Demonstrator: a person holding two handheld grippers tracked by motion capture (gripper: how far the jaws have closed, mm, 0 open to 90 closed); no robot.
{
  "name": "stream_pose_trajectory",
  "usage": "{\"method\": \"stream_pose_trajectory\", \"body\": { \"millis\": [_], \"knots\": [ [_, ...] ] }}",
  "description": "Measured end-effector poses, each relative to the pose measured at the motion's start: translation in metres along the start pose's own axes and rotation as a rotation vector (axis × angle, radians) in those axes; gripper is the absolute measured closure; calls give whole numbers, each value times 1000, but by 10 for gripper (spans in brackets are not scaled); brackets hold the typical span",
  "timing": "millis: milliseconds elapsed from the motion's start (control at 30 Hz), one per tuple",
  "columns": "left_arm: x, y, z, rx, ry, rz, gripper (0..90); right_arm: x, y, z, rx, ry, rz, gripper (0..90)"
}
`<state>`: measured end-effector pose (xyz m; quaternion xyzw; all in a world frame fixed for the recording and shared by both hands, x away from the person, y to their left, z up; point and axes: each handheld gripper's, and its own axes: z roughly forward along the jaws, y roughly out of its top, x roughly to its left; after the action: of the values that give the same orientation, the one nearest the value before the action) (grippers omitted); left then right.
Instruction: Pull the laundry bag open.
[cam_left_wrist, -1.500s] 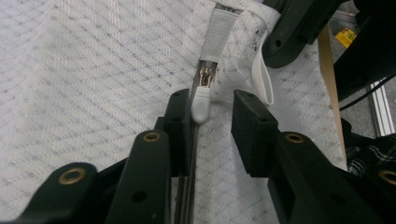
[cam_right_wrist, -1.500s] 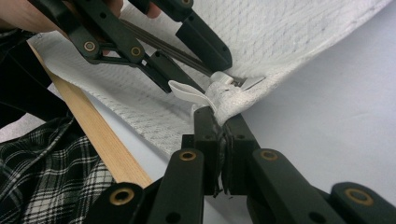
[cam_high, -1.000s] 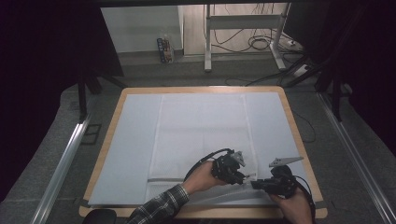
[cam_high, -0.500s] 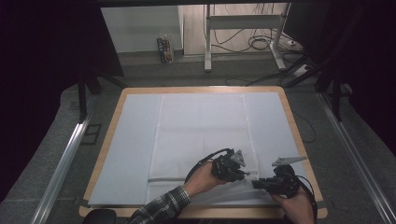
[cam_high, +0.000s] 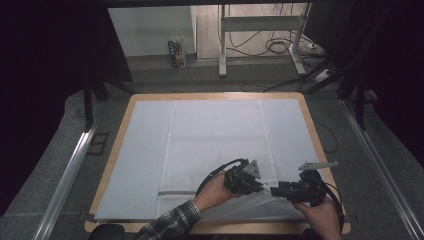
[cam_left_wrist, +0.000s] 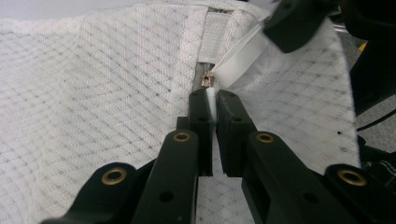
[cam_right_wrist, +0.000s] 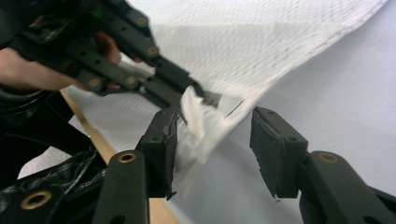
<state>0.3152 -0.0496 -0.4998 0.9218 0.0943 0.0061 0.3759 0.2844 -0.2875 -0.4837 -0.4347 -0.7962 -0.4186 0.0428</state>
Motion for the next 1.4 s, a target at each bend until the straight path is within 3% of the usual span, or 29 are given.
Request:
{"method": "stream_pose_trajectory", "body": {
  "millis": [133, 233, 300, 333, 567, 867, 1100, 1167, 1200, 1300, 1400],
  "knots": [
    [0, -2, 0, -4, -6, 2, 856, -6, 8, 7, 14, 11, 22, 555],
    [1, -3, 0, -12, -3, 3, 856, -7, 13, 11, 49, 10, 12, 715],
    [1, -3, 0, -13, -6, 3, 856, -7, 13, 12, 54, 15, 12, 746],
    [3, -4, 0, -20, -17, -6, 856, -6, 13, 12, 52, 13, 3, 823],
    [5, -6, 3, -16, -36, -30, 866, -6, 11, 13, 66, 12, -7, 846],
    [7, -9, 1, -23, -69, -44, 871, -4, 10, 14, 79, -27, -17, 855],
    [8, -12, 0, -27, -80, -49, 872, -5, 9, 15, 83, -25, 4, 856],
    [8, -13, 0, -8, -65, -44, 874, -4, 9, 15, 84, -29, 9, 858],
    [9, -15, -1, 7, -54, -32, 874, -4, 9, 14, 88, -62, 0, 858],
    [15, -23, -6, -25, -84, -83, 874, -10, 7, 8, 63, -53, 28, 858],
    [15, -26, -7, -21, -80, -85, 874, -8, 8, 9, 66, -57, 19, 858]
  ]
}}
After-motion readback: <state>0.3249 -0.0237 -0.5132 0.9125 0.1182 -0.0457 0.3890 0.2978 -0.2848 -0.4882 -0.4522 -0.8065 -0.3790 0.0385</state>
